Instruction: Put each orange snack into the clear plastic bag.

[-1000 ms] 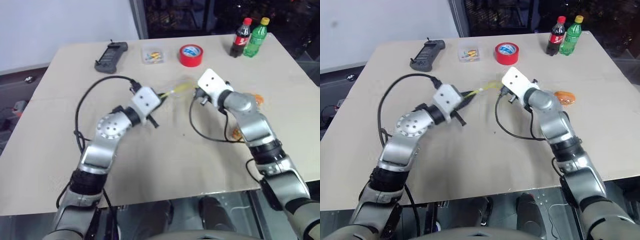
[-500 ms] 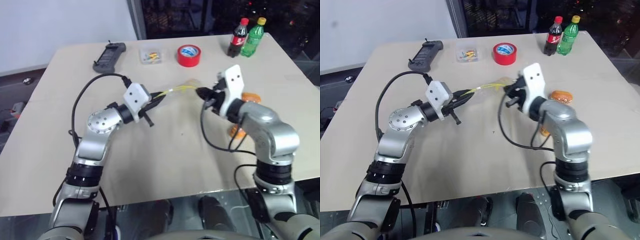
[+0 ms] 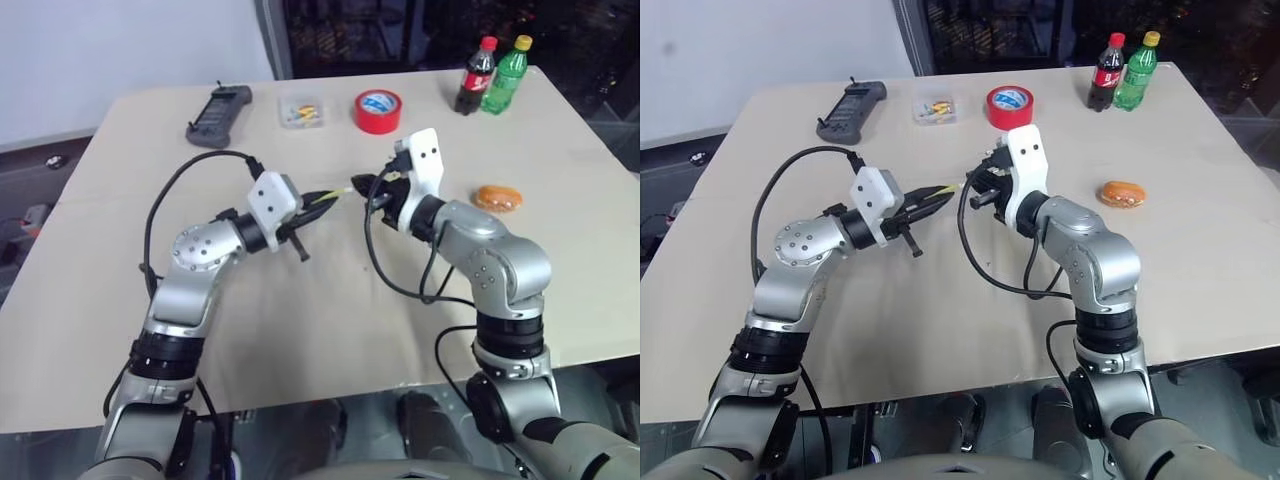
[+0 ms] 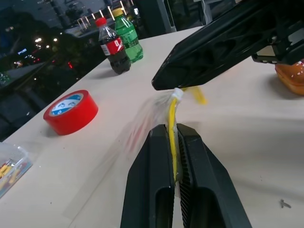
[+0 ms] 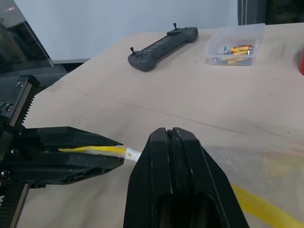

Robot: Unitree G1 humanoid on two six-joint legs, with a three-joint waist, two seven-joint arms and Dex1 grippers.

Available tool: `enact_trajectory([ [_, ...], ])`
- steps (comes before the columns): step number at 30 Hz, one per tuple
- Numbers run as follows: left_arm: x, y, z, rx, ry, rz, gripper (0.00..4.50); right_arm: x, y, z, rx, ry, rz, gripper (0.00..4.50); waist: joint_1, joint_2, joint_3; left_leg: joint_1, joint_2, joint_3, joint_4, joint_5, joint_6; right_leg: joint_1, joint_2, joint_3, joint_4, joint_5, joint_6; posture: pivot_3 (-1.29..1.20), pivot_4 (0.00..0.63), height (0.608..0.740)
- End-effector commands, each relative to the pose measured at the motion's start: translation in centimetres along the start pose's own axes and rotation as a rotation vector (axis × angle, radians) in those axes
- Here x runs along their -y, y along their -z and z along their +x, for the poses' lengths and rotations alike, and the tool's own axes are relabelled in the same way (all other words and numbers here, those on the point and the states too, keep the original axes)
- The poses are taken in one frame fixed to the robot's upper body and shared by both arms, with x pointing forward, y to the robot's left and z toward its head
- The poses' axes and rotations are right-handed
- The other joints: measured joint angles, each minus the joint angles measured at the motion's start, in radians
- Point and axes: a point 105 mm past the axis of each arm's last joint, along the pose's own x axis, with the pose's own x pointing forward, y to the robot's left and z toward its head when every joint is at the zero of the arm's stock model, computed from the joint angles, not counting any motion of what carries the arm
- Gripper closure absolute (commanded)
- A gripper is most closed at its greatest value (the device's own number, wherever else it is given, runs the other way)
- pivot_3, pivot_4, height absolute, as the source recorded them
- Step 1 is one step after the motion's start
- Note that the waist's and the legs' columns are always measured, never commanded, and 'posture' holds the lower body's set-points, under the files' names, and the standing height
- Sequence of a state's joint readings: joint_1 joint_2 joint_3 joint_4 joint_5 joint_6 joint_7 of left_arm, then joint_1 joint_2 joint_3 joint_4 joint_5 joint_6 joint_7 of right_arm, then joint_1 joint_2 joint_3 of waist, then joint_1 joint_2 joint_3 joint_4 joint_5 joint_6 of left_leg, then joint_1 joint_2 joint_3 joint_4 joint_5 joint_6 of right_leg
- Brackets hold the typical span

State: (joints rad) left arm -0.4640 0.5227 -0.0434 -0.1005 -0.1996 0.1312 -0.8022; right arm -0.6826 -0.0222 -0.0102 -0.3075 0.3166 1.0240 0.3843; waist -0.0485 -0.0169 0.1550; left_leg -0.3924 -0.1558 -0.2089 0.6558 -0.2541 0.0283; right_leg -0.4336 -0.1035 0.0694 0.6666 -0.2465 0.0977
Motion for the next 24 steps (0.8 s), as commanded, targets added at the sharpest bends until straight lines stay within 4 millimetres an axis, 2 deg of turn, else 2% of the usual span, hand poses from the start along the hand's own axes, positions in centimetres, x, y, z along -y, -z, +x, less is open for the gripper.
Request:
enact_trajectory([
  [1, -0.8, -1.3, -0.5, 0.035, -0.027, 0.028, 4.50, -0.5, -1.4, -1.2, 0.049, -0.024, -0.025, 4.45, 0.001, 0.000, 0.000, 0.000, 0.000, 0.000, 0.000, 0.000, 0.000, 0.000, 0.000, 0.000, 0.000, 0.000, 0.000, 0.00, 0.150, 0.740],
  [11, -0.8, -1.6, -0.5, 0.037, -0.020, 0.034, 4.50, -0.8, -0.9, -1.8, 0.022, -0.037, -0.022, 4.45, 0.002, 0.000, 0.000, 0.000, 0.000, 0.000, 0.000, 0.000, 0.000, 0.000, 0.000, 0.000, 0.000, 0.000, 0.000, 0.00, 0.150, 0.740],
  [24, 0.5, -1.8, -0.8, 0.048, 0.028, 0.034, 4.50, -0.1, -0.2, -0.6, 0.018, -0.016, 0.020, 4.45, 0.002, 0.000, 0.000, 0.000, 0.000, 0.000, 0.000, 0.000, 0.000, 0.000, 0.000, 0.000, 0.000, 0.000, 0.000, 0.00, 0.150, 0.740],
])
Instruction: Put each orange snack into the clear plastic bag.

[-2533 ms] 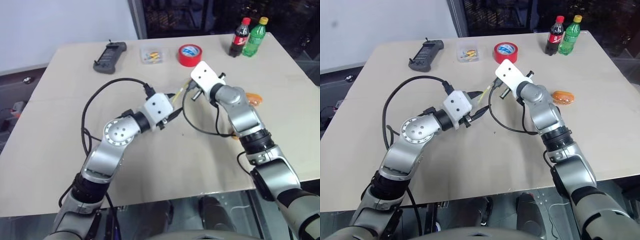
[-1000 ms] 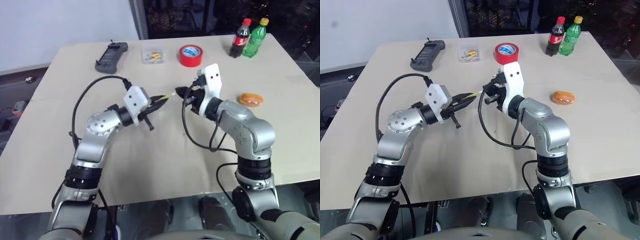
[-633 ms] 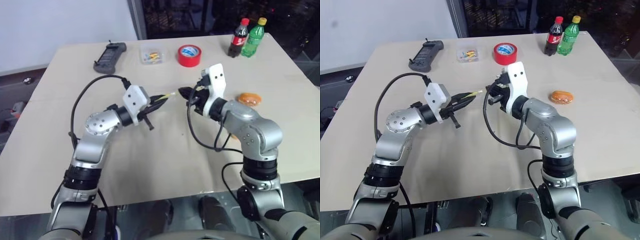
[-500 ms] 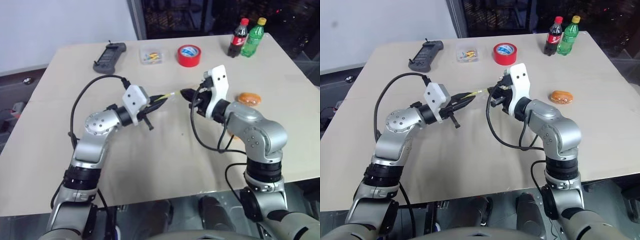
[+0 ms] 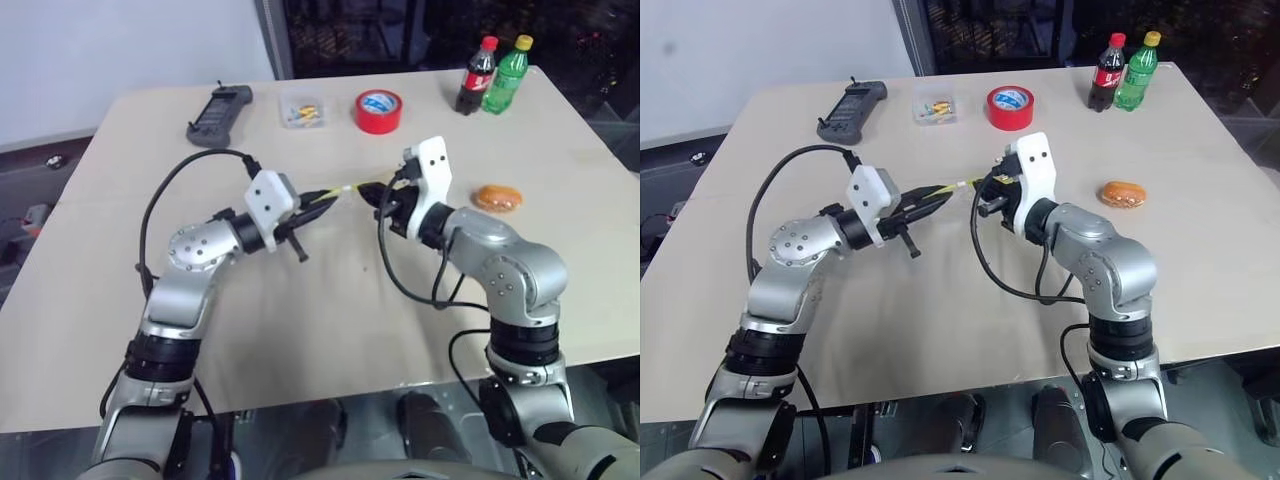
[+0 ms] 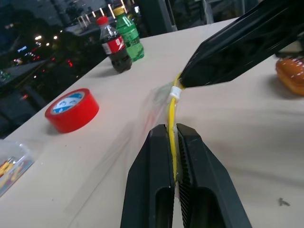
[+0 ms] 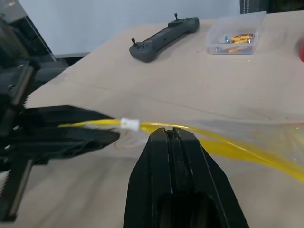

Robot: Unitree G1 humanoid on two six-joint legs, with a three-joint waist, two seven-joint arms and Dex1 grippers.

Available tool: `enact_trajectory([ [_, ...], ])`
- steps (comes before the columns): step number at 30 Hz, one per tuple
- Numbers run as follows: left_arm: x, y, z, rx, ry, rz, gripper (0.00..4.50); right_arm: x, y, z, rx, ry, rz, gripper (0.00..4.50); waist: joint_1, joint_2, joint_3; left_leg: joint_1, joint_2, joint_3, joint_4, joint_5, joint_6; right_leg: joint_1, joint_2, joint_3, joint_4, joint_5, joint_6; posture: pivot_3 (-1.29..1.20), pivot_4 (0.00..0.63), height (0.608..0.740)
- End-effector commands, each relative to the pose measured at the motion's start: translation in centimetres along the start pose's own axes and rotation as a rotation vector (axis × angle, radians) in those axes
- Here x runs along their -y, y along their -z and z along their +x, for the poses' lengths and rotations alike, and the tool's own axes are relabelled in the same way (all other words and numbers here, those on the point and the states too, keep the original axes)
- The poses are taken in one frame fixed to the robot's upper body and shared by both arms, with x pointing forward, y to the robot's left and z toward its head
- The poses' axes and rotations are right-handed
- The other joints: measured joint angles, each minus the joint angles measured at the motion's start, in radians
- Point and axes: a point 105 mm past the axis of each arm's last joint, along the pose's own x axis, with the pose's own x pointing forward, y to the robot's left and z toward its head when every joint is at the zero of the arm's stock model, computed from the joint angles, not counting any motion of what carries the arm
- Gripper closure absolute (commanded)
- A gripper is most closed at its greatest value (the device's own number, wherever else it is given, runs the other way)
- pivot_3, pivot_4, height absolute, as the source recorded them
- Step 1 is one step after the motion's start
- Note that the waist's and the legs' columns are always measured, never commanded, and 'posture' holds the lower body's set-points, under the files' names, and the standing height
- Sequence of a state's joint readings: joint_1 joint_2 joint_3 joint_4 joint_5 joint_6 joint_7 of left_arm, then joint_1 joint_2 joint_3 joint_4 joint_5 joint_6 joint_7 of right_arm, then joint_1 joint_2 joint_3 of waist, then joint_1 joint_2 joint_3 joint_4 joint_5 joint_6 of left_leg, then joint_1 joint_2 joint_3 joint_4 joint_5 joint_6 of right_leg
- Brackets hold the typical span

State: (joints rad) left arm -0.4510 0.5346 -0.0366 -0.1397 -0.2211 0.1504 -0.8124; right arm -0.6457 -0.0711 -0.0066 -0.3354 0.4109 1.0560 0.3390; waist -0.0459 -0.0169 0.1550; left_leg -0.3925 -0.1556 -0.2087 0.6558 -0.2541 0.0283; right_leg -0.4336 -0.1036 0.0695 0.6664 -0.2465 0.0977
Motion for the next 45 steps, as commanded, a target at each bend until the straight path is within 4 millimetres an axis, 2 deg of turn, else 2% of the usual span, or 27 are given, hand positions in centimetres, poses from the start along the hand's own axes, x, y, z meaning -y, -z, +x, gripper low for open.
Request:
enact_trajectory([
  [1, 0.6, -1.2, -0.5, 0.034, 0.027, 0.039, 4.50, -0.2, -1.1, 0.3, 0.051, -0.014, 0.000, 4.45, -0.001, 0.000, 0.000, 0.000, 0.000, 0.000, 0.000, 0.000, 0.000, 0.000, 0.000, 0.000, 0.000, 0.000, 0.000, 0.00, 0.150, 0.740],
  [4, 1.4, -0.9, -0.7, 0.022, 0.062, 0.041, 4.50, 0.3, -0.9, 0.7, 0.066, -0.013, 0.065, 4.45, -0.001, 0.000, 0.000, 0.000, 0.000, 0.000, 0.000, 0.000, 0.000, 0.000, 0.000, 0.000, 0.000, 0.000, 0.000, 0.00, 0.150, 0.740],
  [7, 2.1, -0.4, -1.0, -0.001, 0.098, 0.044, 4.50, 1.1, -1.3, 1.3, 0.126, -0.010, 0.272, 4.45, -0.003, 0.000, 0.000, 0.000, 0.000, 0.000, 0.000, 0.000, 0.000, 0.000, 0.000, 0.000, 0.000, 0.000, 0.000, 0.00, 0.150, 0.740],
  [11, 2.5, 0.2, -1.6, -0.033, 0.140, 0.051, 4.50, 3.3, 0.0, 2.2, 0.160, 0.056, 0.539, 4.45, -0.003, 0.001, 0.000, 0.001, 0.000, 0.000, 0.000, 0.000, 0.000, 0.000, 0.001, 0.001, 0.000, 0.000, 0.000, 0.00, 0.150, 0.740],
  [13, 2.5, 0.3, -1.9, -0.040, 0.147, 0.055, 4.50, 3.9, 0.8, 2.4, 0.153, 0.087, 0.587, 4.45, 0.002, 0.001, 0.000, 0.001, 0.000, 0.000, 0.000, 0.000, 0.000, 0.000, 0.001, 0.000, 0.000, 0.000, 0.000, 0.00, 0.150, 0.740],
  [18, 2.0, 0.4, -2.3, -0.052, 0.148, 0.068, 4.50, 2.1, 1.4, 2.1, 0.096, 0.037, 0.426, 4.45, -0.015, 0.003, 0.000, 0.001, 0.001, 0.000, -0.001, 0.000, 0.000, -0.001, 0.000, 0.001, 0.000, 0.000, 0.000, 0.00, 0.150, 0.740],
  [21, 1.7, 0.2, -2.3, -0.038, 0.132, 0.047, 4.50, 1.4, 2.1, 2.1, 0.069, -0.003, 0.428, 4.45, -0.025, 0.004, -0.001, 0.001, 0.001, 0.001, -0.002, 0.000, 0.000, -0.001, 0.000, 0.001, 0.000, 0.000, 0.000, 0.00, 0.150, 0.740],
  [24, 1.1, 0.2, -2.3, -0.041, 0.095, 0.009, 4.50, 1.6, 1.7, 1.7, 0.095, 0.006, 0.432, 4.45, -0.024, 0.004, -0.001, 0.001, 0.001, 0.001, -0.002, 0.000, 0.000, -0.001, 0.001, 0.002, 0.001, 0.000, 0.000, 0.00, 0.150, 0.740],
  [27, 0.9, 0.4, -2.4, -0.054, 0.076, -0.007, 4.50, 2.4, -0.1, 0.2, 0.173, 0.019, 0.427, 4.45, -0.024, 0.004, -0.001, 0.001, 0.001, 0.001, -0.002, 0.000, 0.000, -0.001, 0.001, 0.001, 0.001, 0.000, 0.000, 0.00, 0.150, 0.740],
  [29, 0.6, 0.6, -2.6, -0.063, 0.059, -0.022, 4.50, 1.9, -0.7, -1.5, 0.166, -0.006, 0.319, 4.45, -0.022, 0.004, -0.001, 0.001, 0.000, 0.001, -0.002, 0.000, 0.000, -0.001, 0.001, 0.001, 0.001, 0.000, 0.000, 0.00, 0.150, 0.740],
  [31, 0.4, 0.6, -2.6, -0.065, 0.045, -0.028, 4.50, 1.0, -0.4, -2.6, 0.117, -0.030, 0.203, 4.45, -0.015, 0.004, -0.001, 0.000, 0.000, 0.000, -0.002, 0.000, 0.000, -0.001, 0.000, 0.001, 0.000, 0.000, 0.000, 0.00, 0.150, 0.740],
  [34, 0.2, 0.5, -2.5, -0.061, 0.040, -0.028, 4.50, 0.2, 0.4, -3.2, 0.053, -0.046, 0.099, 4.45, -0.018, 0.004, -0.001, 0.000, 0.000, 0.000, -0.002, 0.000, 0.000, -0.001, 0.000, 0.001, -0.001, 0.000, 0.000, 0.00, 0.150, 0.740],
  [45, 0.4, -0.1, -2.5, -0.047, 0.050, -0.010, 4.50, -0.9, 0.7, -1.2, 0.054, -0.067, 0.122, 4.45, -0.015, 0.004, -0.001, 0.002, 0.001, 0.004, -0.002, 0.000, 0.000, -0.001, 0.001, 0.003, 0.002, 0.000, 0.000, 0.00, 0.150, 0.740],
])
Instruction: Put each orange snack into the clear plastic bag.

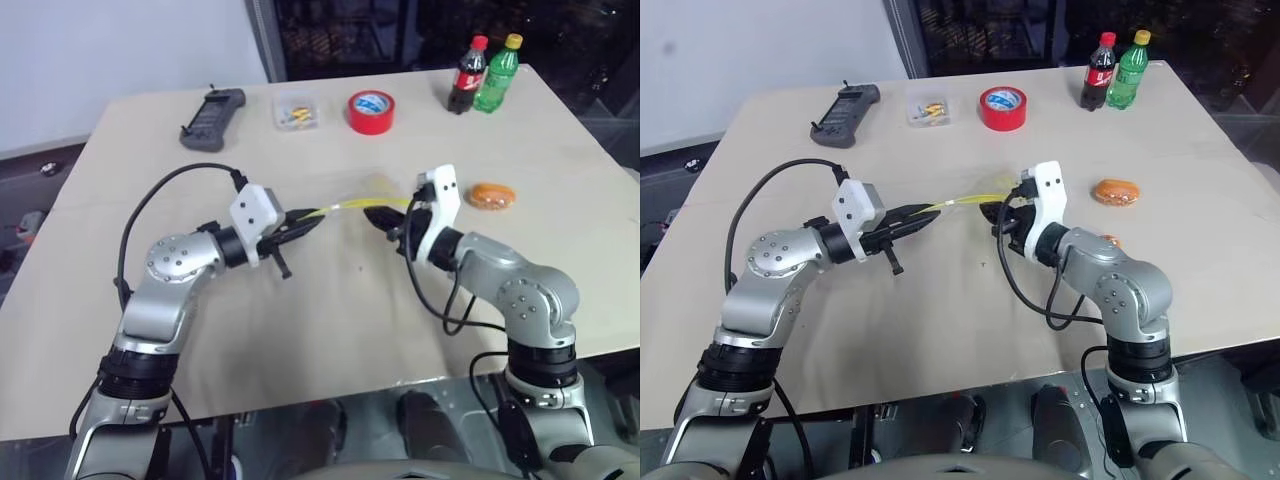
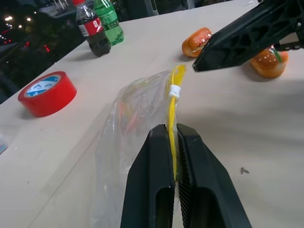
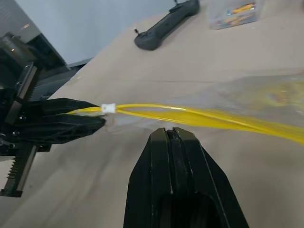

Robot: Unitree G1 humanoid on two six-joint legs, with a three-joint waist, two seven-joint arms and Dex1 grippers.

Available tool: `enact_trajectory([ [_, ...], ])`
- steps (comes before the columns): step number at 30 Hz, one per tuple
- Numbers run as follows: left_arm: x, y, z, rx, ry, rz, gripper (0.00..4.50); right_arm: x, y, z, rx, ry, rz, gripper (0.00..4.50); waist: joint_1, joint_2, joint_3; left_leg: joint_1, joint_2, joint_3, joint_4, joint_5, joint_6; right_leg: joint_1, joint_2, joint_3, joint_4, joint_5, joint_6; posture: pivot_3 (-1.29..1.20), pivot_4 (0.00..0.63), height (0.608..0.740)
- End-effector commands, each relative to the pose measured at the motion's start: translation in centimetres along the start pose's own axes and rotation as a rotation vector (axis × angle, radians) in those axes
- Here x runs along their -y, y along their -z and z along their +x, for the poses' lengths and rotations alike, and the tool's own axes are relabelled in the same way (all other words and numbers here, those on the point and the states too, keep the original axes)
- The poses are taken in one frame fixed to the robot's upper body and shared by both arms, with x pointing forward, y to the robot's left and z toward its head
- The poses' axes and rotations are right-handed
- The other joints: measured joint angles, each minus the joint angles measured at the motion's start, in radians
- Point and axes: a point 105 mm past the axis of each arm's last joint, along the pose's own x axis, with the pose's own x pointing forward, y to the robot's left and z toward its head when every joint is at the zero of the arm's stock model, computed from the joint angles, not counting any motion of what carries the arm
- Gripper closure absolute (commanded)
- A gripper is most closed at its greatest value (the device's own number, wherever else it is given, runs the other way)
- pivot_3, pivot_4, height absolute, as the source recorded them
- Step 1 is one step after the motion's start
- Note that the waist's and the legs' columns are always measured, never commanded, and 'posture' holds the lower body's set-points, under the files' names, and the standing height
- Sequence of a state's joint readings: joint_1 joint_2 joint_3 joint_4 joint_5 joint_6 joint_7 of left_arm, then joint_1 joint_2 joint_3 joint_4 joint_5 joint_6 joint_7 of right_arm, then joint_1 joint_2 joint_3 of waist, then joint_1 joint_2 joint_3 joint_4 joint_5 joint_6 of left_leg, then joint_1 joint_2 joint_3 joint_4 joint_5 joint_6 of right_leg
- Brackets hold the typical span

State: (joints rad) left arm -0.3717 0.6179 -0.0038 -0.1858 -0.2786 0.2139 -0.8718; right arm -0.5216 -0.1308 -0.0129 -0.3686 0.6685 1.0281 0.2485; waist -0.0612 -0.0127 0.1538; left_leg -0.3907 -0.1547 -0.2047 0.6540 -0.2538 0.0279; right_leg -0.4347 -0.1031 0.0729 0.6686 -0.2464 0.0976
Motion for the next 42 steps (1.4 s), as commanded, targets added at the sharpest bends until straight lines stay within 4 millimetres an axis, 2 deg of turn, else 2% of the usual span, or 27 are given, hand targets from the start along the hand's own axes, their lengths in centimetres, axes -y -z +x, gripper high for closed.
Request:
enact_trajectory([
  [1, 0.0, -1.4, -0.4, 0.032, 0.000, 0.047, 4.50, -0.8, -1.5, 0.5, 0.059, -0.027, -0.023, 4.45, 0.001, 0.000, 0.000, 0.000, 0.000, 0.000, 0.000, 0.000, 0.000, 0.000, 0.000, 0.000, 0.000, 0.000, 0.000, 0.00, 0.150, 0.740],
  [13, 0.8, -1.5, -0.4, 0.034, 0.018, 0.054, 4.50, -1.4, -1.1, 1.8, 0.056, -0.056, 0.021, 4.45, 0.001, 0.000, 0.000, 0.000, 0.000, 0.000, 0.000, 0.000, 0.000, 0.000, 0.001, 0.000, 0.000, 0.000, 0.000, 0.00, 0.150, 0.740],
  [18, 2.3, -0.4, -0.5, 0.004, 0.096, 0.094, 4.50, -0.1, -0.9, 4.0, 0.125, -0.031, 0.329, 4.45, -0.009, 0.000, 0.000, 0.001, 0.001, 0.000, -0.001, 0.000, 0.000, 0.000, 0.001, 0.001, 0.000, 0.000, 0.000, 0.00, 0.150, 0.740],
  [22, 2.7, 0.1, -0.9, -0.012, 0.114, 0.104, 4.50, 1.1, -0.6, 5.4, 0.180, -0.022, 0.555, 4.45, 0.002, 0.001, 0.000, 0.003, 0.000, 0.001, -0.002, 0.000, 0.000, 0.001, 0.001, 0.002, 0.000, 0.000, 0.000, 0.00, 0.150, 0.740],
  [25, 2.6, 0.4, -1.2, -0.023, 0.116, 0.112, 4.50, 1.6, -0.1, 5.7, 0.163, -0.021, 0.582, 4.45, 0.000, 0.001, 0.000, 0.004, 0.000, 0.001, -0.002, 0.000, 0.000, 0.002, 0.001, 0.002, 0.000, 0.000, 0.000, 0.00, 0.150, 0.740],
  [29, 2.5, 0.3, -1.3, -0.024, 0.113, 0.118, 4.50, -0.6, 0.8, 5.4, 0.078, -0.130, 0.385, 4.45, -0.015, 0.001, 0.000, 0.004, 0.002, 0.002, -0.003, 0.000, 0.000, 0.001, 0.002, 0.003, 0.001, 0.000, 0.000, 0.00, 0.150, 0.740],
  [32, 2.7, 0.1, -1.3, -0.021, 0.123, 0.116, 4.50, -2.4, 0.9, 5.1, 0.062, -0.241, 0.310, 4.45, -0.014, 0.001, 0.000, 0.004, 0.002, 0.003, -0.003, 0.000, 0.000, 0.001, 0.002, 0.004, 0.001, 0.000, 0.000, 0.00, 0.150, 0.740],
  [37, 3.3, -0.2, -1.2, -0.021, 0.154, 0.114, 4.50, -2.4, 0.5, 5.6, 0.118, -0.239, 0.199, 4.45, -0.007, 0.001, 0.000, 0.005, 0.001, 0.003, -0.003, 0.000, 0.000, 0.002, 0.002, 0.004, 0.001, 0.000, 0.000, 0.00, 0.150, 0.740],
  [38, 3.4, -0.3, -1.2, -0.022, 0.163, 0.116, 4.50, -2.3, 0.5, 5.9, 0.128, -0.214, 0.120, 4.45, -0.006, 0.001, 0.000, 0.005, 0.001, 0.003, -0.003, 0.000, 0.000, 0.002, 0.002, 0.003, 0.001, 0.000, 0.000, 0.00, 0.150, 0.740],
  [41, 3.6, -0.3, -1.2, -0.036, 0.195, 0.163, 4.50, -0.6, 2.8, 7.2, 0.051, -0.075, -0.513, 4.45, -0.008, 0.001, 0.000, 0.005, 0.001, 0.003, -0.003, 0.000, 0.000, 0.002, 0.002, 0.003, 0.001, 0.000, 0.000, 0.00, 0.150, 0.740],
  [42, 3.5, -0.3, -1.2, -0.039, 0.196, 0.175, 4.50, -0.1, 3.6, 7.3, 0.028, -0.065, -0.666, 4.45, -0.008, 0.001, 0.000, 0.006, 0.001, 0.004, -0.003, 0.000, 0.000, 0.002, 0.002, 0.004, 0.001, 0.000, 0.000, 0.00, 0.150, 0.740],
])
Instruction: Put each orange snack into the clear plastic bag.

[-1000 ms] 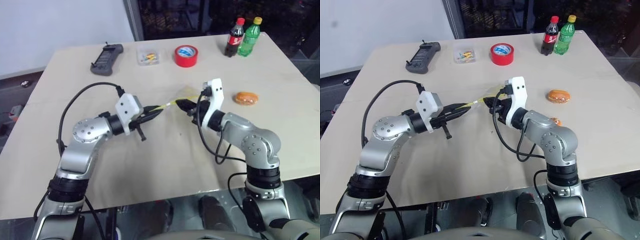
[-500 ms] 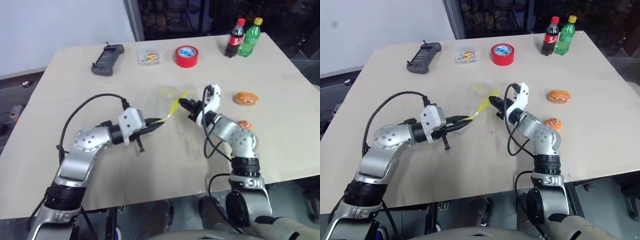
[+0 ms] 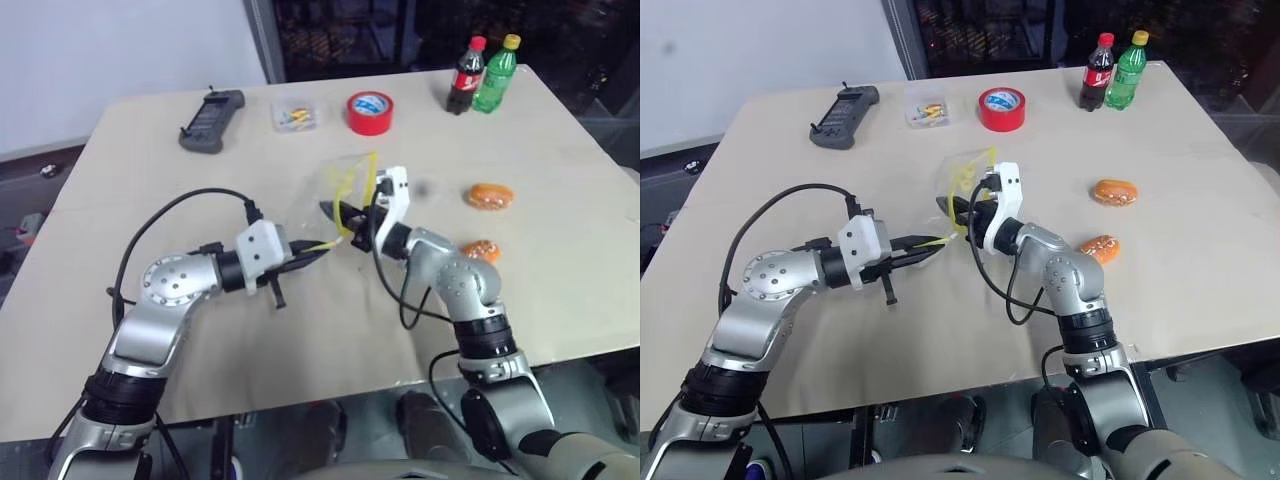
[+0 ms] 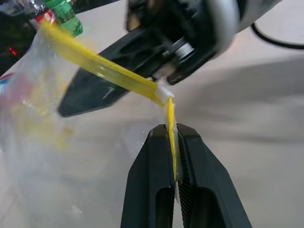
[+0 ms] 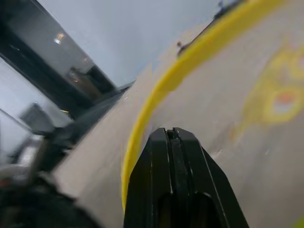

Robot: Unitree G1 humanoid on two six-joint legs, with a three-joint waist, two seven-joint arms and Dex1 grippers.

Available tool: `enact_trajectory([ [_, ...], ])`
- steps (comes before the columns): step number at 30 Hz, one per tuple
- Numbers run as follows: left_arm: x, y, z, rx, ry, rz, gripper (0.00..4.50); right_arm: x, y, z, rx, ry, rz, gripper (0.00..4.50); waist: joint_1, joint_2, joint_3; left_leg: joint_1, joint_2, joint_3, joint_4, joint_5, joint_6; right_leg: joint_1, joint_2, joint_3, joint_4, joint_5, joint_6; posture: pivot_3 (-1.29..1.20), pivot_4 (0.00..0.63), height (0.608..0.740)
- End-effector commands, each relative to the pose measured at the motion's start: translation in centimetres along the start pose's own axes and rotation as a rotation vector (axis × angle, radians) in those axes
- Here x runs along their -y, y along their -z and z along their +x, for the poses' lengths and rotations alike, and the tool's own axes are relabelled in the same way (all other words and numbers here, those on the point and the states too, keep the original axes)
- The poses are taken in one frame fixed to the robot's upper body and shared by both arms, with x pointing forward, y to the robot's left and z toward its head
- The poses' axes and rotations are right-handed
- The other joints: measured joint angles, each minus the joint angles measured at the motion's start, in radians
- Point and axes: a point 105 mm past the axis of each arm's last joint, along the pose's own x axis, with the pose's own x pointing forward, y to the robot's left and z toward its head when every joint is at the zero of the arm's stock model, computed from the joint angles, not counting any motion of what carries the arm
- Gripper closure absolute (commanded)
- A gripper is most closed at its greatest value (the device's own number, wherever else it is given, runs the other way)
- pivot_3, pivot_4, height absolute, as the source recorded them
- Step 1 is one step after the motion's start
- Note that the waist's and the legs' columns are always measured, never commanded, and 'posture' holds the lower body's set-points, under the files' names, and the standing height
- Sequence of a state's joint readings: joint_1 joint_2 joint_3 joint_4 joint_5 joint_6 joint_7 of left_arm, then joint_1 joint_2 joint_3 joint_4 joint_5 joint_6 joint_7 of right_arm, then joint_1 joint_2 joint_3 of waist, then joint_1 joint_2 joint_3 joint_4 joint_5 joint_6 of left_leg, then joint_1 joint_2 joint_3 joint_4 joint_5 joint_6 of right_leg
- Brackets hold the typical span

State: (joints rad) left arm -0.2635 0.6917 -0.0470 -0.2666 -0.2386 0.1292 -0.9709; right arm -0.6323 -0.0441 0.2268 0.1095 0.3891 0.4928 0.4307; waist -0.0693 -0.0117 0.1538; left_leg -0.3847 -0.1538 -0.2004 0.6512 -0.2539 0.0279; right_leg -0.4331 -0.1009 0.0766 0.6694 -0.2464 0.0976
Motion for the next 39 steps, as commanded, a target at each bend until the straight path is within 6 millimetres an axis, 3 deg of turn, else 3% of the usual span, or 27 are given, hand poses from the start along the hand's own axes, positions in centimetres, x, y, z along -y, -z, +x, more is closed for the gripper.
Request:
enact_trajectory([
  [1, -0.3, -1.2, -0.1, 0.010, 0.025, 0.097, 4.50, 0.4, 1.7, 0.6, -0.059, -0.003, -0.604, 4.45, 0.001, 0.000, 0.000, 0.001, 0.000, 0.000, 0.000, 0.000, 0.000, 0.000, 0.000, 0.000, 0.000, 0.000, 0.000, 0.00, 0.150, 0.740],
  [4, -1.2, -1.0, -0.2, -0.010, 0.013, 0.155, 4.50, 1.4, 2.4, 0.1, -0.078, -0.011, -0.802, 4.45, 0.001, 0.000, 0.000, 0.000, 0.000, 0.000, 0.000, 0.000, 0.000, 0.000, 0.000, 0.000, 0.000, 0.000, 0.000, 0.00, 0.150, 0.740],
  [11, -4.2, -0.5, 0.0, -0.039, -0.096, 0.448, 4.50, 3.2, 1.4, -1.0, -0.084, 0.095, -1.116, 4.45, 0.002, 0.000, 0.000, 0.000, 0.000, 0.000, 0.000, 0.000, 0.000, 0.001, 0.001, 0.000, 0.000, 0.000, 0.000, 0.00, 0.150, 0.740],
  [14, -4.0, -0.1, 0.3, -0.007, -0.073, 0.436, 4.50, 3.9, 0.7, -1.1, -0.079, 0.170, -1.190, 4.45, 0.001, -0.001, 0.000, 0.000, 0.000, 0.000, 0.000, 0.000, 0.000, 0.001, 0.001, 0.000, -0.001, 0.000, 0.000, 0.00, 0.150, 0.740],
  [17, -4.2, 0.1, 0.4, 0.014, -0.119, 0.392, 4.50, 4.8, -0.2, -1.3, -0.080, 0.237, -1.236, 3.54, 0.002, -0.001, 0.000, 0.000, 0.000, 0.000, 0.000, 0.000, 0.000, 0.000, 0.001, 0.001, -0.001, 0.000, 0.000, 0.00, 0.150, 0.740],
  [25, -5.3, 0.9, 0.7, 0.038, -0.230, 0.250, 4.50, 5.7, -1.7, -2.8, -0.103, 0.259, -1.288, 0.14, 0.001, -0.001, 0.000, 0.000, 0.000, 0.000, 0.000, 0.000, 0.000, 0.001, 0.000, 0.001, 0.000, 0.000, 0.000, 0.00, 0.150, 0.740],
  [27, -5.4, 1.4, 0.7, 0.024, -0.230, 0.221, 4.50, 5.3, -1.9, -3.6, -0.109, 0.215, -1.225, 0.03, 0.000, -0.001, 0.000, 0.000, 0.000, 0.000, 0.000, 0.000, 0.000, 0.000, 0.001, 0.001, 0.000, 0.000, 0.000, 0.00, 0.150, 0.740],
  [34, -5.6, 2.5, 0.5, 0.006, -0.246, 0.168, 4.50, 4.6, -4.4, -9.1, -0.128, 0.191, -0.952, 0.03, 0.018, -0.001, 0.000, -0.002, 0.000, -0.002, 0.001, 0.000, 0.000, 0.001, 0.000, 0.000, -0.002, 0.000, 0.000, 0.00, 0.150, 0.740],
  [37, -5.8, 2.4, 0.7, 0.023, -0.263, 0.146, 4.50, 5.6, -4.8, -11.5, -0.156, 0.273, -0.841, 0.03, 0.028, -0.001, 0.000, -0.001, 0.000, -0.002, 0.001, 0.000, 0.000, 0.001, 0.000, 0.000, -0.002, 0.000, 0.000, 0.00, 0.150, 0.740],
  [39, -5.9, 2.2, 0.8, 0.035, -0.268, 0.136, 4.50, 7.4, -4.3, -13.2, -0.230, 0.352, -0.847, 0.03, 0.033, -0.001, 0.000, -0.001, 0.000, -0.002, 0.001, 0.000, 0.000, 0.001, 0.000, -0.001, -0.002, 0.000, 0.000, 0.00, 0.150, 0.740],
])
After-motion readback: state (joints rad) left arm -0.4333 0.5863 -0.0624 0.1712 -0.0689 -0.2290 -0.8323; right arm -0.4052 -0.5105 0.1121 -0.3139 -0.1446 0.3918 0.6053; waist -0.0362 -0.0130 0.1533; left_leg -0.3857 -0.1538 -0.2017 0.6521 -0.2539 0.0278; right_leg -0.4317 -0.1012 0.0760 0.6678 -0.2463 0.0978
